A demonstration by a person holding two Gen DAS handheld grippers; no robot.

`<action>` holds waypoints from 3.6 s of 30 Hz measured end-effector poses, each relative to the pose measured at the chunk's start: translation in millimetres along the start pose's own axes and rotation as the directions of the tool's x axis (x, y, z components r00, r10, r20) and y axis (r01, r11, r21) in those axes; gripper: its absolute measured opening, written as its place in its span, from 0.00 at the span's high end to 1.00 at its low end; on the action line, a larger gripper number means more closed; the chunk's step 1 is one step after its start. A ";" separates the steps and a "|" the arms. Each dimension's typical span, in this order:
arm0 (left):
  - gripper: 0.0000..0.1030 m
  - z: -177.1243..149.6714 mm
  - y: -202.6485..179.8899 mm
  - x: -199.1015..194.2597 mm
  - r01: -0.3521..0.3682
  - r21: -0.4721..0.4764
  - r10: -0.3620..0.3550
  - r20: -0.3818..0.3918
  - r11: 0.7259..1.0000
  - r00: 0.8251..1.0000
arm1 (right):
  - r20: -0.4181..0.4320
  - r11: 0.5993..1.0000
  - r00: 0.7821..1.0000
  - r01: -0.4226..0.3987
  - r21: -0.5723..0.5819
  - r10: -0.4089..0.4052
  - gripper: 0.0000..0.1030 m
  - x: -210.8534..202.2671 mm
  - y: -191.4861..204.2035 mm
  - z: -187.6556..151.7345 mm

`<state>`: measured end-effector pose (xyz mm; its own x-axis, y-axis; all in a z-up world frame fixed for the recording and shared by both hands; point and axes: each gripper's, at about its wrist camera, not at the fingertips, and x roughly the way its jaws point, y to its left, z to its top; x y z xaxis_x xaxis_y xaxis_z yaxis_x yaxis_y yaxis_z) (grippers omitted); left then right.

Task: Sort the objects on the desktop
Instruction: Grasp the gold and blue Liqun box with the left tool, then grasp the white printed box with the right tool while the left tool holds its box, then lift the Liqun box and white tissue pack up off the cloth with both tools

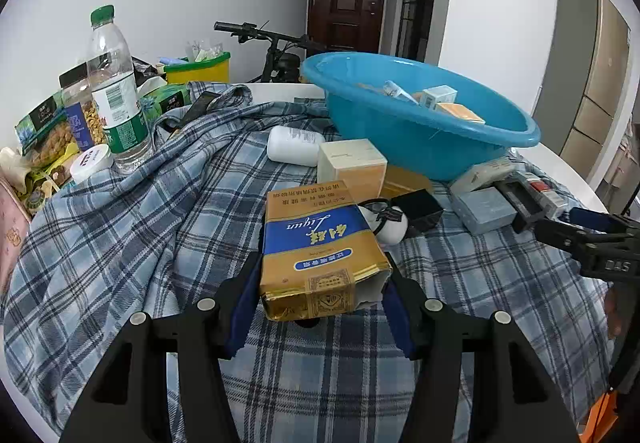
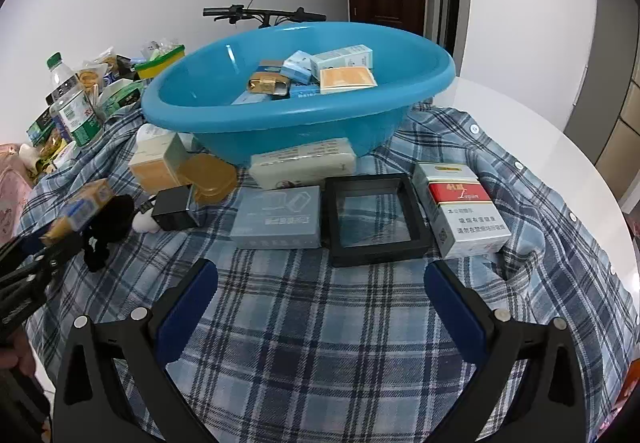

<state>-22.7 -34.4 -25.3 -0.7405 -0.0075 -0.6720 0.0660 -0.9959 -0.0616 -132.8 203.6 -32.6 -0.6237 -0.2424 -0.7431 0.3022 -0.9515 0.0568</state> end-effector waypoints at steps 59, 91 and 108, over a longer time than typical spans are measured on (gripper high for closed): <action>0.45 29.5 16.5 46.0 0.003 -0.049 -0.007 -0.077 0.999 0.997 | -0.066 0.986 0.991 0.106 -0.128 -0.115 0.00 94.3 15.8 63.8; 0.45 20.3 -10.4 19.5 0.041 0.005 -0.040 -0.061 0.999 0.997 | -0.004 0.993 1.000 0.030 -0.116 -0.031 0.28 6.5 11.4 13.0; 0.45 12.8 -23.9 9.3 0.063 0.032 -0.061 -0.061 0.998 0.996 | -0.134 0.994 0.990 0.027 -0.106 -0.042 0.20 22.4 3.2 -38.8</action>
<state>-39.8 -11.8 -20.6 -0.7012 0.0585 -0.7105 -0.0020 -0.9968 -0.0800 -117.9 202.5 -75.0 -0.5336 -0.1751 -0.8274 0.3596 -0.9325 -0.0346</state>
